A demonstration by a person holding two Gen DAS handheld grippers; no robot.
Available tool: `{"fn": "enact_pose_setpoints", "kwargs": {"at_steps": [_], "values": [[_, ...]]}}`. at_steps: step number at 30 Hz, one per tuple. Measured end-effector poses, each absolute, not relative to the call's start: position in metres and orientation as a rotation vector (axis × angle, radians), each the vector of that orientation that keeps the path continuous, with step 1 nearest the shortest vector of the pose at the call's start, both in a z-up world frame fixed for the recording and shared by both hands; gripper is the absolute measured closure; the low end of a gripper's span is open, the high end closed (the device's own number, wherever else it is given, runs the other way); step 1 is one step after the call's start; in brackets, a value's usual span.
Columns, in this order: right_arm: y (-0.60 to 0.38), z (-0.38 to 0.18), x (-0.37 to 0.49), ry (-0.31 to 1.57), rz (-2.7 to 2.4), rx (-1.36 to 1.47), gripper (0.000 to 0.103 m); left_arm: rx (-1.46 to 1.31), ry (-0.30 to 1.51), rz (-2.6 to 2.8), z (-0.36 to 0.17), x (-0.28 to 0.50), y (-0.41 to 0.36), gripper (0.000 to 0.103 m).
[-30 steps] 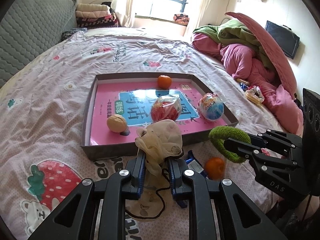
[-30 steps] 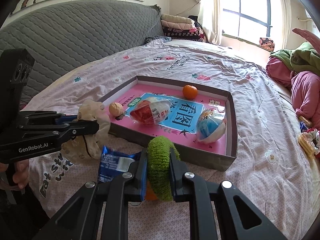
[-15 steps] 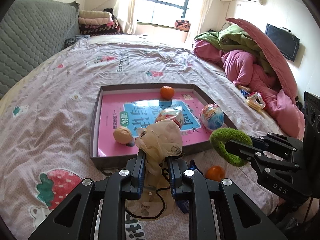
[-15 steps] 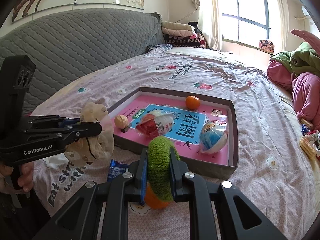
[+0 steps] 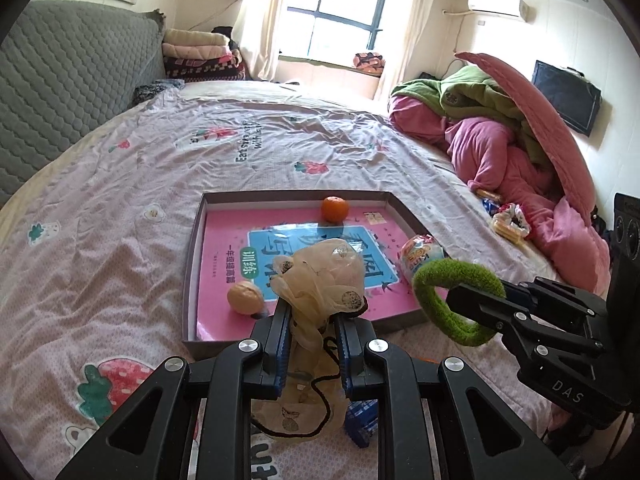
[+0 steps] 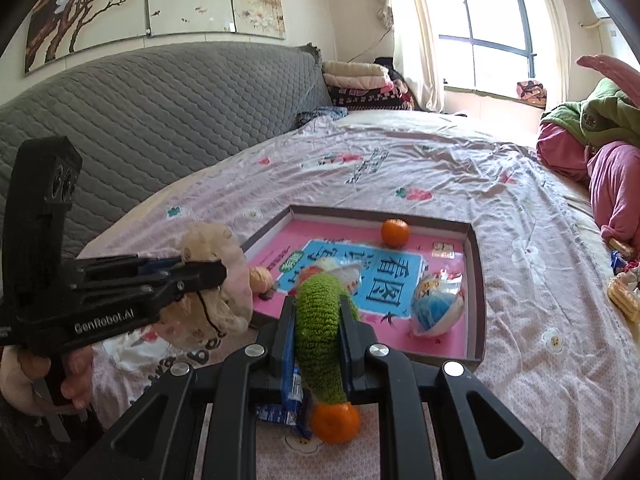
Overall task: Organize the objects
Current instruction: 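Lift and carry the green ring and beige pouf over the tray with both grippers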
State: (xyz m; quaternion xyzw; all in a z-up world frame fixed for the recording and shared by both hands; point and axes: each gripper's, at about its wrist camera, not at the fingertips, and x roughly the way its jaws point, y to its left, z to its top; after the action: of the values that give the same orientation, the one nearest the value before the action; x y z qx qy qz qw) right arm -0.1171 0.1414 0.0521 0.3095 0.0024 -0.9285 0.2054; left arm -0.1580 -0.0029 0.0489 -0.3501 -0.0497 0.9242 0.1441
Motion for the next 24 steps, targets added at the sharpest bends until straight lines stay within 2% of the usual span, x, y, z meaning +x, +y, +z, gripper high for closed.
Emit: {"fn": "enact_pose_setpoints", "kwargs": {"at_steps": [24], "values": [[0.150, 0.088, -0.118, -0.044, -2.651, 0.643, 0.085, -0.864, -0.139, 2.729, 0.079, -0.167, -0.007, 0.083]]}}
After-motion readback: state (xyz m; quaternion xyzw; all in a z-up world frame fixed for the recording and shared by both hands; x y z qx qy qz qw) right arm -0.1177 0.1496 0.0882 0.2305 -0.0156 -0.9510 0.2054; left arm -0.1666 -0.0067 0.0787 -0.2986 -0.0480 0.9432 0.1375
